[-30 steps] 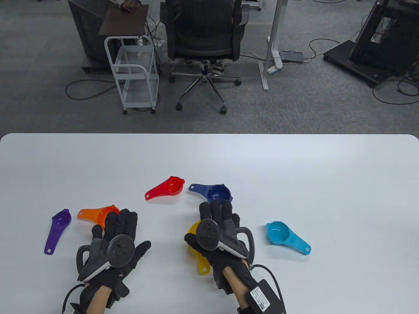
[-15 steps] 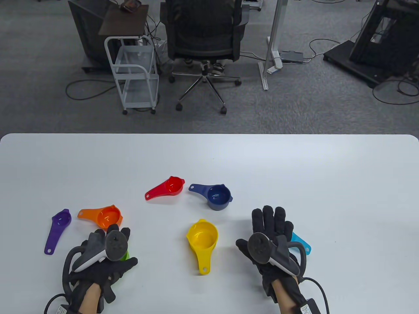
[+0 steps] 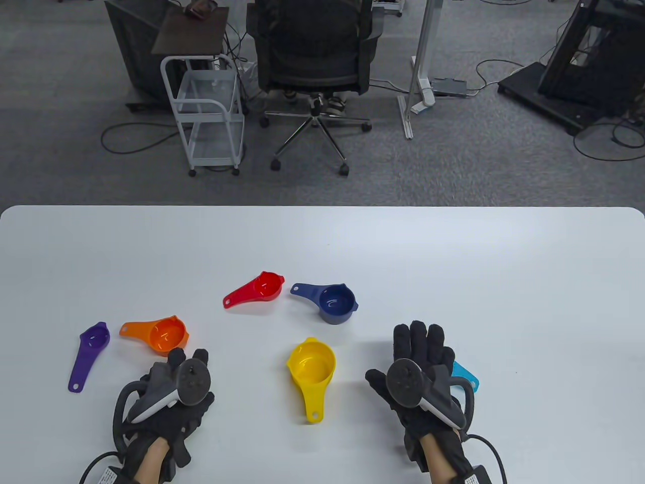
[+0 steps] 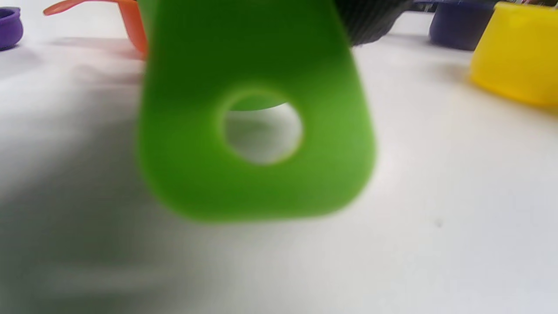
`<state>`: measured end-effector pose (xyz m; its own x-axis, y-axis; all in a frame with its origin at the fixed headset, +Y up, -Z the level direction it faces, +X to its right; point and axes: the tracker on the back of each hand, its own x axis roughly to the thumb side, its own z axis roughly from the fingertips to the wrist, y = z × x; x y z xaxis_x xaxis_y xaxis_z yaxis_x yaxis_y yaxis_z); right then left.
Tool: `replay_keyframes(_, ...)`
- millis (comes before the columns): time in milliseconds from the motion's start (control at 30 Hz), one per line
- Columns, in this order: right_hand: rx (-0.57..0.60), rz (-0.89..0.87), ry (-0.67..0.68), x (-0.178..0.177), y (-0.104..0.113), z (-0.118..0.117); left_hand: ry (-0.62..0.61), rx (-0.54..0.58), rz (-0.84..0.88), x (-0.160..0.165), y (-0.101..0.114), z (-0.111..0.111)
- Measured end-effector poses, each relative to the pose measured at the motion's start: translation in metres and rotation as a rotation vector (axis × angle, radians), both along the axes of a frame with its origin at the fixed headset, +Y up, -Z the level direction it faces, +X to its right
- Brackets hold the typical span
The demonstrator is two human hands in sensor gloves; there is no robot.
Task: Nest plastic measuring cups
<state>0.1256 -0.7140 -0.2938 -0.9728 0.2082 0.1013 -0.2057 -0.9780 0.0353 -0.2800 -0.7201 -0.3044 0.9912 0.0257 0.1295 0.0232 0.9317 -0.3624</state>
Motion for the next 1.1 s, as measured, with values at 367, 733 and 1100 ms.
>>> replay_keyframes(367,-0.03,-0.009,-0.021,0.001,-0.002,0.001,-0.033,0.2,0.264,0.054,0.027,0.008)
replay_keyframes(733,-0.046,-0.009,-0.025,0.001,-0.002,0.002,-0.052,0.204,0.127,0.208,0.034,-0.01)
replay_keyframes(1100,-0.065,-0.009,-0.033,0.001,-0.001,0.001,0.03,0.132,0.007,0.232,0.014,-0.033)
